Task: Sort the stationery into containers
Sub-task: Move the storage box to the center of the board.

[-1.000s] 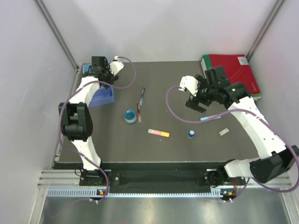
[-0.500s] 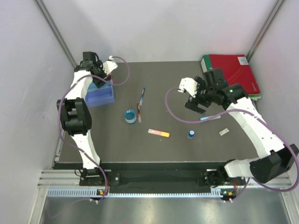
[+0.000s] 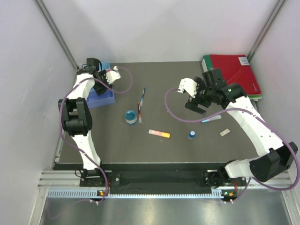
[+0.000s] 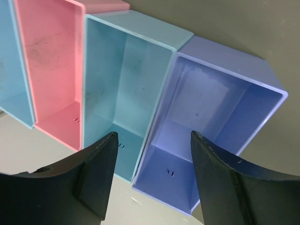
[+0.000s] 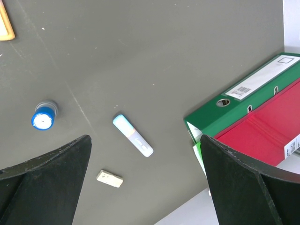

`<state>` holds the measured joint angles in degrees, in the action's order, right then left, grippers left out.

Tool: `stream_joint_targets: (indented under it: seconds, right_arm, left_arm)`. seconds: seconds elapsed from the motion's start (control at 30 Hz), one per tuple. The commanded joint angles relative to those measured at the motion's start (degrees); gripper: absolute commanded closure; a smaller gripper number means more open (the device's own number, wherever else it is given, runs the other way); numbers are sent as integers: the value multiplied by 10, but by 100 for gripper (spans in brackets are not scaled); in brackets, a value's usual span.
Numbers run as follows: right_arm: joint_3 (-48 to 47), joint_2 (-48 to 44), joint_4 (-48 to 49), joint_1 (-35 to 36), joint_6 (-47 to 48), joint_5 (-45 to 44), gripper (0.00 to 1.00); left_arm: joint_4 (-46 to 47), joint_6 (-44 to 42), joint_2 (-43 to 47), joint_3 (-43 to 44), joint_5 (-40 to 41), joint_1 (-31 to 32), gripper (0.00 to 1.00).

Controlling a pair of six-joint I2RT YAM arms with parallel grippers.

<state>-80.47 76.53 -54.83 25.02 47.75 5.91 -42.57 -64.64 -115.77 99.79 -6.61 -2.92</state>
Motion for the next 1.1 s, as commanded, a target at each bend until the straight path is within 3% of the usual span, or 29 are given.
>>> stream_joint_targets:
  seconds: [0.0,0.3,0.47,0.7,0.83,0.87,0.97,1.07]
  right_arm:
    - [-26,-3,19,9,-9,-2,0]
    - [-48,0,5,13,-13,1,0]
    - [-46,0,7,17,-17,1,0]
    - [-54,2,6,21,-19,-1,0]
    - [-52,2,8,22,-16,-4,0]
    - [-51,3,8,22,-15,-4,0]
    - [-52,5,10,24,-16,-5,0]
    - [-53,6,11,27,-15,-5,0]
  left_arm:
    - [-15,-20,16,-17,-9,-1,33]
    - [38,-7,-16,-9,4,-1,38]
    - [21,1,-50,28,6,-1,49]
    - [8,-1,-74,31,13,0,51]
    - [-5,7,-80,36,5,1,63]
    - [-15,15,-84,38,5,3,75]
    - [-44,33,-100,60,0,6,88]
    - [-88,48,-118,88,0,14,93]
